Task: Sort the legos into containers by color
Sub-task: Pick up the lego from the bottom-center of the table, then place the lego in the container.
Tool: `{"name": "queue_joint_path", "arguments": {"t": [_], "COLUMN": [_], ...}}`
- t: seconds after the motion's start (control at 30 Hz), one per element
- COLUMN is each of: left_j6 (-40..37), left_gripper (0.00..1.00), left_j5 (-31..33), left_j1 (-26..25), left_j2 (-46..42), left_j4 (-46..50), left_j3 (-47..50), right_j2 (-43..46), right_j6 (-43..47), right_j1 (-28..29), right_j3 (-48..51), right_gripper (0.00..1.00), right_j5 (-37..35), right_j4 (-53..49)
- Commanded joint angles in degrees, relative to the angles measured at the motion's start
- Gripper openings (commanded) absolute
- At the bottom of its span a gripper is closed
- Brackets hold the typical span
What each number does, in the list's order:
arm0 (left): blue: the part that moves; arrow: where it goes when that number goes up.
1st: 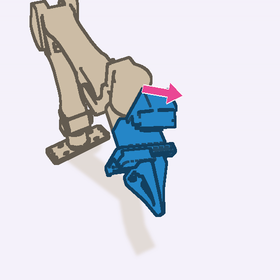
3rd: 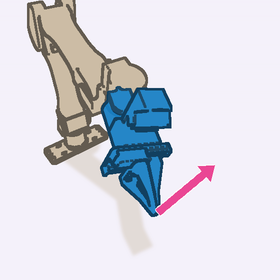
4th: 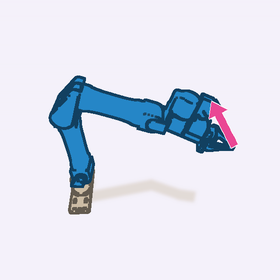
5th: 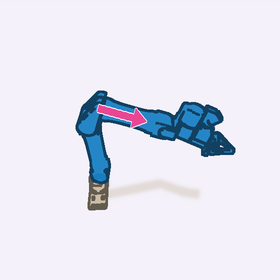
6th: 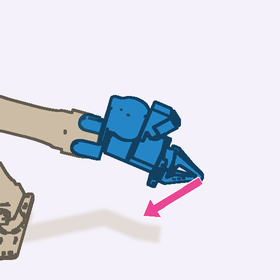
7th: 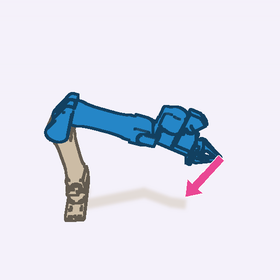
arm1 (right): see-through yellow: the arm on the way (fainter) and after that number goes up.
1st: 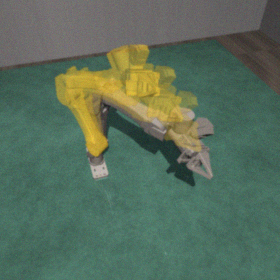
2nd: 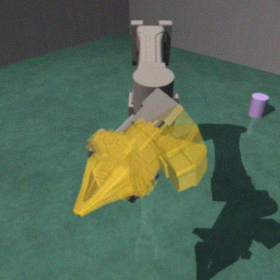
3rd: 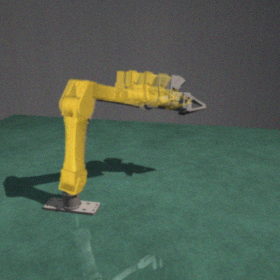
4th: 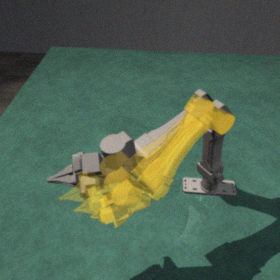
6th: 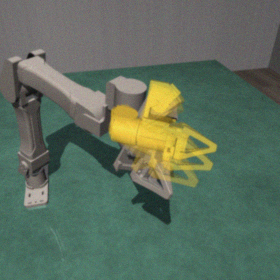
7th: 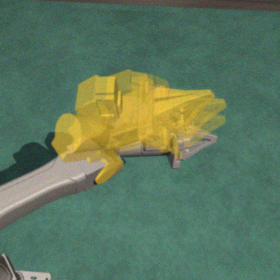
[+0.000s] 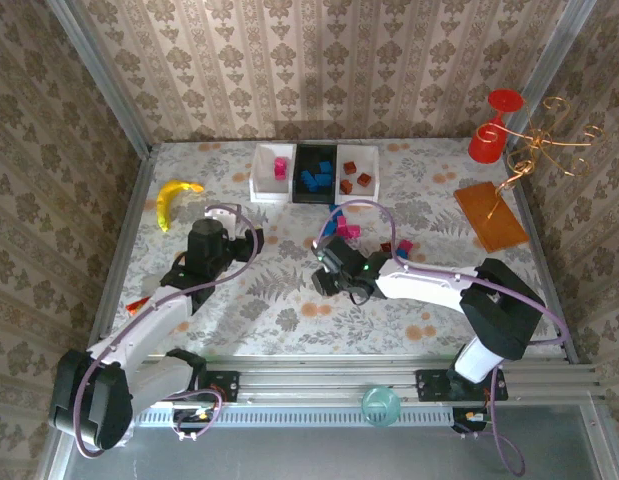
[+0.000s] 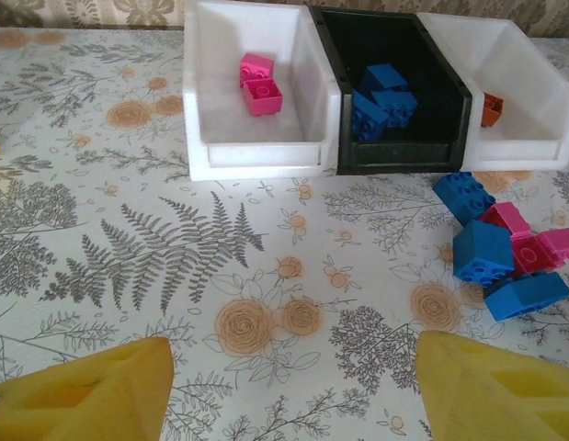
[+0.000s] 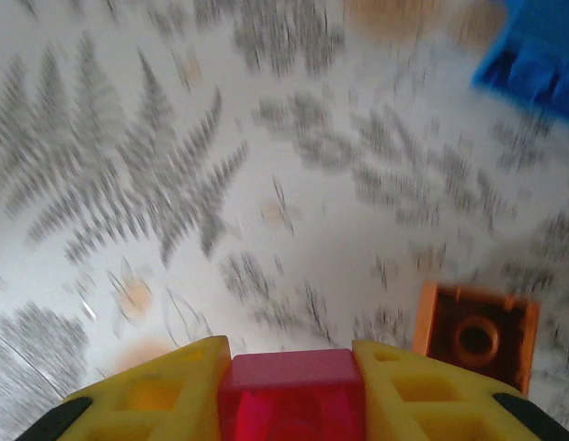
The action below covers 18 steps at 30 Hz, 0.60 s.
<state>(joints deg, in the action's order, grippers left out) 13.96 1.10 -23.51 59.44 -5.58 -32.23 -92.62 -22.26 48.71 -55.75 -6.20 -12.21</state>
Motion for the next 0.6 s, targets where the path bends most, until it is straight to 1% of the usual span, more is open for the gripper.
{"name": "queue_joint_path", "arguments": {"t": [0.0,0.13,0.27,0.47,0.57], "left_j6": [2.4,3.5,4.2,4.9,5.1], "left_gripper": [0.72,0.73,0.75,0.75,0.75], "left_j5": [-2.3,-3.0,-4.5,-5.5,-5.9], "left_j1": [1.6,3.5,5.7,6.0,6.0], "left_j2": [-2.1,-3.1,-2.0,-4.1,-4.4], "left_j4": [-0.2,-2.0,-2.6,-3.4,-3.4], "left_j3": [1.4,3.7,4.7,5.6,5.7], "right_j2": [-0.3,-7.3,-17.0,-32.1,-39.4], "right_j6": [-0.3,-2.3,-2.8,-4.0,-3.9], "right_j1": [-3.0,-5.9,-8.1,-11.6,-12.9], "right_j3": [-5.5,-15.9,-28.2,-45.5,-54.6], "right_gripper": [0.35,0.34,0.34,0.34,0.34], "right_j5": [3.3,5.5,4.2,2.6,3.6], "right_j4": [3.9,8.6,11.1,12.7,12.4]}}
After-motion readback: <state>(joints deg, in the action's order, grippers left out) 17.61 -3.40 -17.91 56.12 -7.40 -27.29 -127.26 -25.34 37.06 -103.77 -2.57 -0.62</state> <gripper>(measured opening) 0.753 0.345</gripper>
